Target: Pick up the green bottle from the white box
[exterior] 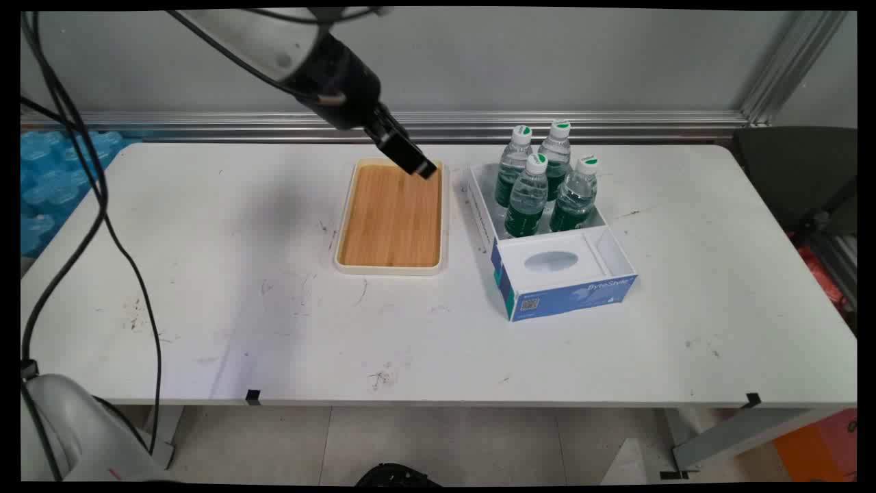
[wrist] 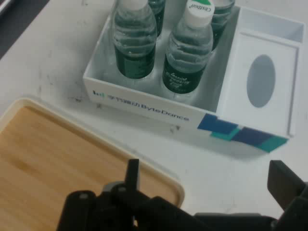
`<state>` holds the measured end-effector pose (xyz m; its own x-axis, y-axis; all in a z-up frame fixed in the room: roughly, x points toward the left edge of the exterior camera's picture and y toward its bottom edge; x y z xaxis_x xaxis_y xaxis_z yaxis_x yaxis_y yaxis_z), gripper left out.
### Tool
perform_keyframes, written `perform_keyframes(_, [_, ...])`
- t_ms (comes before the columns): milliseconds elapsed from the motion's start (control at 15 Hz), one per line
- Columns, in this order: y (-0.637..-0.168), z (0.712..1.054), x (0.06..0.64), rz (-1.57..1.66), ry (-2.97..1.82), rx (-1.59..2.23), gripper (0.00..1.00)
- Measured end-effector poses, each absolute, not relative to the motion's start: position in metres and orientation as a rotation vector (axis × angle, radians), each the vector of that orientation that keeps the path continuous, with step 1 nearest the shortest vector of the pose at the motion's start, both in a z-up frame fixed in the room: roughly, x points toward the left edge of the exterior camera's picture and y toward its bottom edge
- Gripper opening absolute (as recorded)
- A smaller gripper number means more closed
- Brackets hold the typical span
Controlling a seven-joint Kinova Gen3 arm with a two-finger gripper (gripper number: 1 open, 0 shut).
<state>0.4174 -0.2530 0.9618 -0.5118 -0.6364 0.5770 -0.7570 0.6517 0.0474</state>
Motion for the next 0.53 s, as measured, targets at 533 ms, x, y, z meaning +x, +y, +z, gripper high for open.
perform_keyframes(533, [-0.270,0.921,0.353,0.350,-2.292,1.160,1.00])
